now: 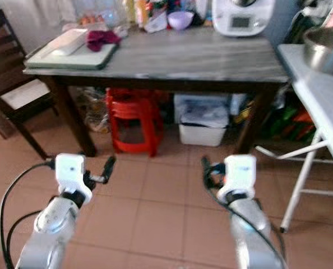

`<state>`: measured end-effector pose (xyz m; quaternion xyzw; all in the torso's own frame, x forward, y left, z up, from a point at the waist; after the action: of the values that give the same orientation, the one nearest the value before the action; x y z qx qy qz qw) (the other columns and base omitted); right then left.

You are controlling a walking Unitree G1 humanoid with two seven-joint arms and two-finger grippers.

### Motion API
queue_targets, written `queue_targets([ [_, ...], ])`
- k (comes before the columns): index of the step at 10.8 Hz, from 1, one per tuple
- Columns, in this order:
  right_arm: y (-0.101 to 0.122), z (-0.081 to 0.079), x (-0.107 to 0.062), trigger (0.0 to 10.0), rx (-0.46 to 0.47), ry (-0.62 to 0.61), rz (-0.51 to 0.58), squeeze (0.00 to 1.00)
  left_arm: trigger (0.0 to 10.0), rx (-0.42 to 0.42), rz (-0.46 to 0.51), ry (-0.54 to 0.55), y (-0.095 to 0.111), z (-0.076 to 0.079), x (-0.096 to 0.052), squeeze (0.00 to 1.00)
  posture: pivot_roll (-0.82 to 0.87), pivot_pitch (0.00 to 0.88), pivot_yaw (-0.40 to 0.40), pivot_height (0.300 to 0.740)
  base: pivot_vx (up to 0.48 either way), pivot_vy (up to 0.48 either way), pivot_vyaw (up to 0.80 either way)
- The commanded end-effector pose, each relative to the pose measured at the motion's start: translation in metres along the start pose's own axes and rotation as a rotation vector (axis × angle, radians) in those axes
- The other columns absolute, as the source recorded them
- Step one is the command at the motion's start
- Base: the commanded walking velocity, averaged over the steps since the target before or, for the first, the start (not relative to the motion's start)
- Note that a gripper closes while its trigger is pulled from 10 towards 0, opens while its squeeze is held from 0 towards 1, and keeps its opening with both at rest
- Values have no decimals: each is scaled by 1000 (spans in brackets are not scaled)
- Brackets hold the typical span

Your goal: Setting the table

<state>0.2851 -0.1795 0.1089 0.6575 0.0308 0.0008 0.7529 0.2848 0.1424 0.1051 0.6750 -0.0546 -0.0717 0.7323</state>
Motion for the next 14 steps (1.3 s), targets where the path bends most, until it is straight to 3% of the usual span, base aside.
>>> queue_targets([
  [1, 5, -8, 0, 10000, 6, 17, 18, 0, 10000, -1, -7, 20, -1, -7, -3, 0, -93, 82, 52, 740, 0, -368, 0],
  [5, 25, -5, -2, 10000, -53, -2, 93, 0, 10000, -12, 14, -11, 8, -1, 0, 0, -105, 91, 56, 740, 0, -371, 0],
  [11, 17, -1, -11, 10000, -53, -24, 62, 0, 10000, -22, -21, -43, -1, 7, -6, 0, -120, 141, 92, 740, 0, -374, 0],
  [14, 35, -13, 3, 10000, -71, 4, 123, 0, 10000, 12, -3, -71, 8, -2, -1, 0, -114, 127, 66, 740, 0, -386, 0],
])
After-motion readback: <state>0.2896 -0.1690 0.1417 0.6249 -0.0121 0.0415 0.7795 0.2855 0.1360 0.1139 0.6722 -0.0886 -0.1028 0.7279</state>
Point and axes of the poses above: a point about 5 cm out from each wrist's last joint towards the gripper, its own x axis pointing out of the wrist towards the gripper, its own y axis along the axis of the wrist's last joint, z = x × y, the point moved 2 cm from there along x, pointing out of the wrist towards the gripper, and after that the axes turned 5 degrees about -x, right-handed, at the moved point
